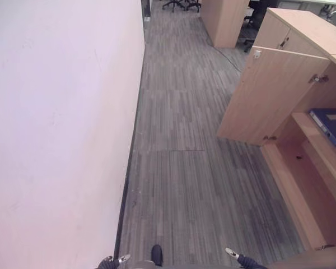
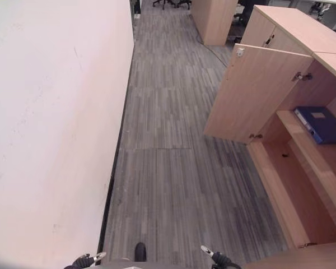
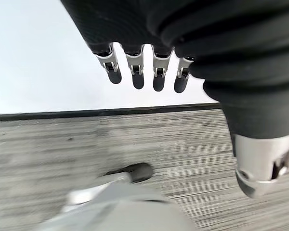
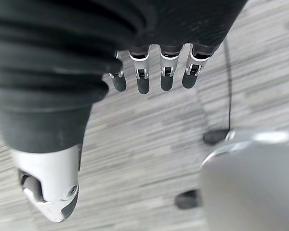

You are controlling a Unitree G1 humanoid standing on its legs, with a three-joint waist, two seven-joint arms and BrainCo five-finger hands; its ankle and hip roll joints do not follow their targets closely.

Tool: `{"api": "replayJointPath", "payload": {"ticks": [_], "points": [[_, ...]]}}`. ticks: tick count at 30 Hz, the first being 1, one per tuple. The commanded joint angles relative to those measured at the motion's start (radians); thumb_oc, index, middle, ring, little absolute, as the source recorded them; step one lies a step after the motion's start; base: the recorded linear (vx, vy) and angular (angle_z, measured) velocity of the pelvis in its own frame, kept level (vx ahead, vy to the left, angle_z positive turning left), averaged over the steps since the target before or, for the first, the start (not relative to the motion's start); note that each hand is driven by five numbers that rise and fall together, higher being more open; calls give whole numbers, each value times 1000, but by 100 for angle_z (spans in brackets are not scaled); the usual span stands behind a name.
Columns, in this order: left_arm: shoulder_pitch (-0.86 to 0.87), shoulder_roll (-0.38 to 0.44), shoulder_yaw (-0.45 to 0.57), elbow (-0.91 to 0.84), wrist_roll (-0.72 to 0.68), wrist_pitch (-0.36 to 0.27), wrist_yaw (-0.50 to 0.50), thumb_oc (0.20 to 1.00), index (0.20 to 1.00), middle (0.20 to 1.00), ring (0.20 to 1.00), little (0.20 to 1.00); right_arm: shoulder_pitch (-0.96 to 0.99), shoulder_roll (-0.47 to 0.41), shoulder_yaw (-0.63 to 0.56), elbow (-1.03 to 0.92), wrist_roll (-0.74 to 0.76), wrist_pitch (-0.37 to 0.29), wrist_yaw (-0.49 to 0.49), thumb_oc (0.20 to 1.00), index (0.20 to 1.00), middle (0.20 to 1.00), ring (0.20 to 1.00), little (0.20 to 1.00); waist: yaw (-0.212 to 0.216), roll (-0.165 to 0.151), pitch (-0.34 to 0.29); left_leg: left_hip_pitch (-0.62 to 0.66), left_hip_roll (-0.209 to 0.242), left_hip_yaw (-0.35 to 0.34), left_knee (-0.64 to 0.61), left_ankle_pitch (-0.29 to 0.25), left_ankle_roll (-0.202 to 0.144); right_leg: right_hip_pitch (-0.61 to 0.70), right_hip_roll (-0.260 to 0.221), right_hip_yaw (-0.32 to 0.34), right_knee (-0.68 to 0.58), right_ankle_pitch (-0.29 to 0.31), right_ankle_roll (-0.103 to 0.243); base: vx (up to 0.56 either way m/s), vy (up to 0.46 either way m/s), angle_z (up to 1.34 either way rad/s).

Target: Put the empty folder in the office cabinet

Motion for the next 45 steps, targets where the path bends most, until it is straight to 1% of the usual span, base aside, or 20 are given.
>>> {"api": "replayJointPath", "payload": {"ticks": [1,2,6,7,8,9,14,18,22,26,27,28,30,32,34,35,36,38,39,45], "points": [[40,21,5,-5,18,-8,5,1000,1000,1000,1000,1000,-4,-18,-2,-31,-7,-9,5,1000,1000,1000,1000,1000,23,19,20,-37,16,4,93,-127,-23,-48,-113,-31,31,237,36,91,260,-10],[40,21,5,-5,18,-8,5,1000,1000,1000,1000,1000,-4,-18,-2,-31,-7,-9,5,1000,1000,1000,1000,1000,23,18,21,-37,15,5,93,-127,-22,-50,-114,-30,34,236,37,74,177,-18],[55,23,8,7,27,-3,-4,1000,1000,1000,1000,1000,0,-12,6,-44,-15,-11,7,1000,1000,1000,1000,1000,23,36,38,51,8,24,41,-156,-22,-85,-179,-156,123,246,22,160,138,-4],[55,25,9,10,28,-3,-9,1000,1000,1000,1000,1000,-6,-14,14,-46,-17,-11,8,1000,1000,1000,1000,1000,16,46,51,76,27,23,28,-158,-32,-119,-129,-187,73,186,7,185,-42,-10],[56,24,7,12,30,-2,-14,1000,1000,1000,1000,1000,-18,-16,19,-51,-13,-13,7,1000,1000,1000,1000,1000,4,47,72,98,32,17,25,-166,-38,-165,-68,-194,-16,179,11,189,-100,-9],[57,23,9,12,31,-1,-16,1000,1000,1000,1000,1000,-21,-17,21,-54,-9,-12,7,1000,1000,1000,1000,1000,0,44,79,109,30,14,26,-171,-40,-176,-44,-192,-66,191,19,116,-81,-6],[58,20,6,11,43,-3,-21,1000,1000,1000,1000,1000,-35,-26,21,-54,0,-15,5,1000,1000,1000,1000,1000,-26,23,104,147,12,0,19,-176,-48,-240,22,-196,-216,278,34,117,-72,8],[62,18,7,18,48,-6,-21,1000,1000,1000,1000,1000,-22,-30,21,-43,5,-20,0,1000,1000,1000,1000,1000,-28,7,83,172,17,-3,17,-204,-60,-196,40,-188,-249,273,16,221,-157,19],[58,12,8,20,36,-5,-16,1000,1000,1000,1000,1000,-14,-41,10,-26,20,-24,-10,1000,1000,1000,1000,1000,-35,2,57,190,69,4,45,-232,-89,-174,69,-184,-233,241,-3,225,-202,12],[48,16,-1,10,22,-7,-13,1000,1000,1000,1000,1000,-10,-45,2,-21,45,-29,-16,1000,1000,1000,1000,1000,-44,-22,50,158,141,27,219,-230,-132,-134,104,-151,-224,199,-36,187,-243,-3],[40,24,-4,-7,13,-8,-9,1000,1000,1000,1000,1000,-10,-48,7,-20,51,-28,-17,1000,1000,1000,1000,1000,-34,-44,70,57,178,27,473,-161,-132,-98,119,-132,-226,185,-68,154,-379,-12],[34,28,-6,-18,8,-7,-5,1000,1000,1000,1000,1000,-13,-52,10,-19,51,-26,-23,1000,1000,1000,1000,1000,-23,-55,88,-4,192,18,594,-131,-118,-81,127,-130,-226,174,-88,90,-288,-11],[32,26,-5,-26,2,-8,2,1000,1000,1000,1000,1000,-13,-58,8,-16,51,-25,-29,1000,1000,1000,1000,1000,-13,-50,99,-44,210,8,686,-130,-119,-56,146,-123,-226,153,-95,107,-153,-22],[34,25,-4,-29,-6,-8,8,1000,1000,1000,1000,1000,-11,-65,4,-9,54,-19,-33,1000,1000,1000,1000,1000,-1,-61,103,-128,207,19,715,-152,-93,-37,145,-108,-229,138,-100,159,-92,-48],[39,20,-9,-23,0,-10,2,1000,1000,1000,1000,1000,-4,-69,2,-10,58,-24,-30,1000,1000,1000,1000,1000,6,-69,97,-169,170,7,562,-176,-87,-16,130,-73,-242,131,-84,172,36,-35],[39,20,-9,-23,0,-11,2,1000,1000,1000,1000,1000,-3,-69,2,-11,58,-24,-30,1000,1000,1000,1000,1000,7,-70,98,-166,168,9,558,-175,-86,-15,128,-73,-242,131,-84,56,47,-38],[39,21,-11,-21,3,-11,2,1000,1000,1000,1000,1000,0,-70,3,-9,52,-25,-30,1000,1000,1000,1000,1000,9,-74,94,-189,152,-2,477,-139,-84,-19,119,-69,-248,137,-84,65,72,-47],[44,20,-8,-16,0,-11,0,1000,1000,1000,1000,1000,6,-75,4,-7,38,-24,-31,1000,1000,1000,1000,1000,21,-49,92,-193,133,-80,253,-33,-119,7,135,-46,-254,121,-80,219,142,-54],[48,17,0,-7,-13,-12,0,1000,1000,1000,1000,1000,16,-80,-1,-4,30,-26,-33,1000,1000,1000,1000,1000,31,-28,96,-202,129,-155,126,20,-135,34,142,-20,-248,97,-79,297,163,-39],[58,4,11,19,-16,-10,-2,1000,1000,1000,1000,1000,46,-75,-19,12,13,-21,-24,1000,1000,1000,1000,1000,23,13,61,-150,132,-224,32,58,-155,68,135,33,-243,64,-64,216,162,-62]]}}
